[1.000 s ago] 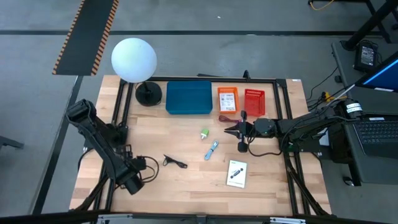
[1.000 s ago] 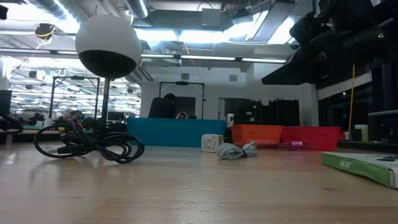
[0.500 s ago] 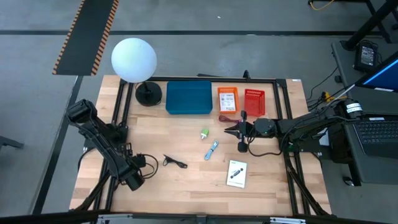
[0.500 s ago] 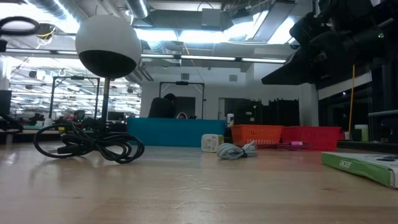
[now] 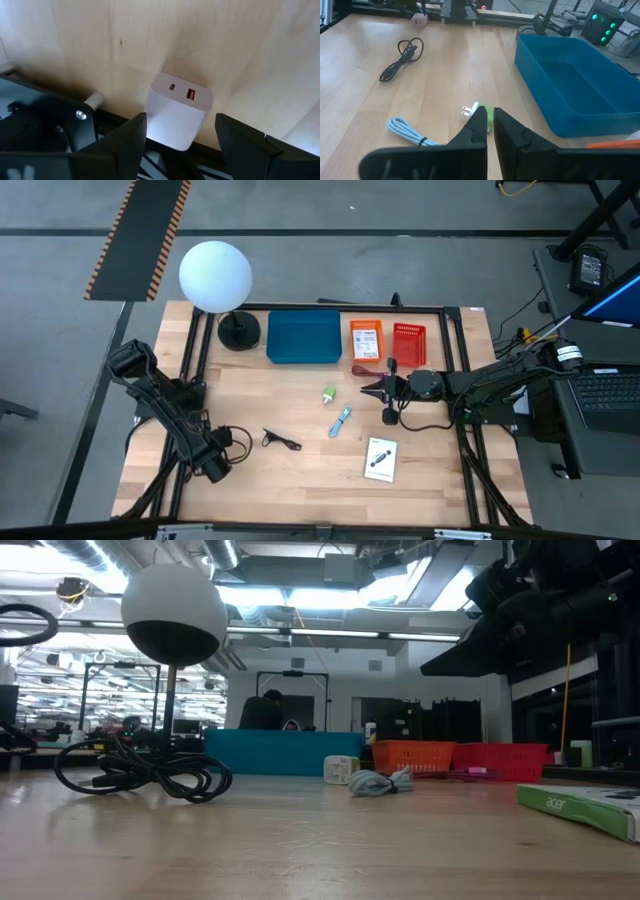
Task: Pick and place items into bin
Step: Put the light pink charger adapter into the red bin
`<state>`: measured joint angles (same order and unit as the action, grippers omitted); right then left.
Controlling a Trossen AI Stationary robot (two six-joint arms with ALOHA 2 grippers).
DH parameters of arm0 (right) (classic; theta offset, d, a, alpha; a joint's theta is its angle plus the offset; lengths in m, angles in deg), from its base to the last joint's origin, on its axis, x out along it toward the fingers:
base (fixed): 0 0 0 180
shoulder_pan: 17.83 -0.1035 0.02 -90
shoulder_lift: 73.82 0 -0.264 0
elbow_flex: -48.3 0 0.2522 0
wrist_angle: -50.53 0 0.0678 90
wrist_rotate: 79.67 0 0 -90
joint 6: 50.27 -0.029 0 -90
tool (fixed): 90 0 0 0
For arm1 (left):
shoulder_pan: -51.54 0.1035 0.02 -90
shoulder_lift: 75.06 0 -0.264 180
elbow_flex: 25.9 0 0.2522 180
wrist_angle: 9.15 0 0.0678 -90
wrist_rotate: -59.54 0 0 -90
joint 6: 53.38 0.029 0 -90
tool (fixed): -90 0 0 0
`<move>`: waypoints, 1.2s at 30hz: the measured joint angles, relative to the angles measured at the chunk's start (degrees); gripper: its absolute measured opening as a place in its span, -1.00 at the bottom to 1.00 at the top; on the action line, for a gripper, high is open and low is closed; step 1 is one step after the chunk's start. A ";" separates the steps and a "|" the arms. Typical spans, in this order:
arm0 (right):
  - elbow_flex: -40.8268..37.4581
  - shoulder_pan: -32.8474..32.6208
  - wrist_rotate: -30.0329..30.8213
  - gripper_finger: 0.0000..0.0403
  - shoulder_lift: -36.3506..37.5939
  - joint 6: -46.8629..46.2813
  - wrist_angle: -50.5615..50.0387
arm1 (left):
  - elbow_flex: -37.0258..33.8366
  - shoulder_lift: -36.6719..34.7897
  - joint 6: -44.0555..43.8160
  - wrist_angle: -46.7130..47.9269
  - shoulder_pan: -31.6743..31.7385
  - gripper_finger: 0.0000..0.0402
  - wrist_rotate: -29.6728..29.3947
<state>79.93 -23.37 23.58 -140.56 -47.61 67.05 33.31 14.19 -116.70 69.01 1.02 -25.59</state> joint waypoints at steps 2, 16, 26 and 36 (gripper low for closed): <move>0.00 0.00 0.00 -0.93 0.00 -0.07 0.00 | -0.48 0.00 0.01 -0.04 0.00 0.15 0.00; 0.02 -0.02 0.00 -0.93 0.00 -0.90 -0.02 | -3.77 -0.01 -0.46 -5.66 0.00 0.15 0.27; 0.00 0.00 -0.02 -0.93 0.00 -0.82 -0.02 | -4.79 -0.44 -1.95 -8.93 0.04 -0.01 1.67; 0.00 -0.01 0.00 -0.93 0.00 -0.84 -0.04 | -3.72 -0.32 -3.01 -9.40 -0.03 -0.04 1.98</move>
<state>79.93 -23.39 23.58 -140.56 -48.45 67.01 29.59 13.87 -119.71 59.61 0.99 -23.62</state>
